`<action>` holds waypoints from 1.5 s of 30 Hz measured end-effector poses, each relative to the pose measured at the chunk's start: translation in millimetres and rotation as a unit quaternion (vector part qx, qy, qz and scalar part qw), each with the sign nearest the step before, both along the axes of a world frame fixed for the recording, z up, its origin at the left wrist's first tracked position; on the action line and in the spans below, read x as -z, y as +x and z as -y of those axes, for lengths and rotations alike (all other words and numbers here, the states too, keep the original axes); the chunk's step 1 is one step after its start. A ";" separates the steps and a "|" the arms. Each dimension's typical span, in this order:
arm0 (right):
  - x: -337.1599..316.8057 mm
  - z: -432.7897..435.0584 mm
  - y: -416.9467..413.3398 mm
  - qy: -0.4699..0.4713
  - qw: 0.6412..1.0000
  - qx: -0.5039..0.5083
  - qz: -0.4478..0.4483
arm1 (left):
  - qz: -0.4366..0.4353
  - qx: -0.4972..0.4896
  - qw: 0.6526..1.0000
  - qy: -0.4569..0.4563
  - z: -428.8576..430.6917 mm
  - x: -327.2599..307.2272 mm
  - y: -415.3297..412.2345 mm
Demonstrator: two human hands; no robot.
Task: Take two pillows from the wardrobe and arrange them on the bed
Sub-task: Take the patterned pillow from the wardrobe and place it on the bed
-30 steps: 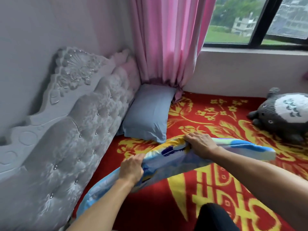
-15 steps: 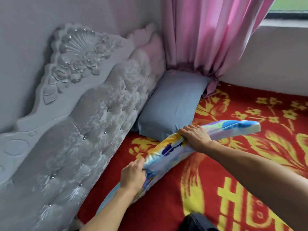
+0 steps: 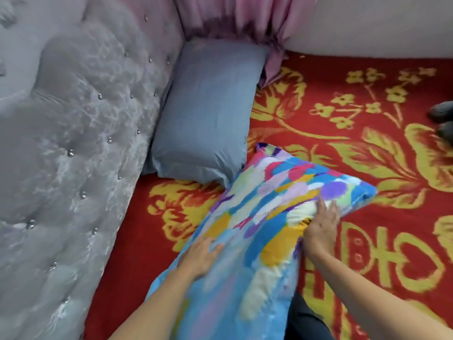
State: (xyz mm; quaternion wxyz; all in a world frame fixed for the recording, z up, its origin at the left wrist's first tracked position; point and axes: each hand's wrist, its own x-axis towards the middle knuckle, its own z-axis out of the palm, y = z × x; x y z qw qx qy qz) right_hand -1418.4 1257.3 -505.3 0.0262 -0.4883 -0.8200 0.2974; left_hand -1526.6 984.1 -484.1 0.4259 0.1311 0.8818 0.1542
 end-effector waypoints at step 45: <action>72.7 233.5 -81.0 -0.220 0.969 -0.018 -0.110 | -0.366 -0.421 0.828 -0.054 282.4 47.5 -40.8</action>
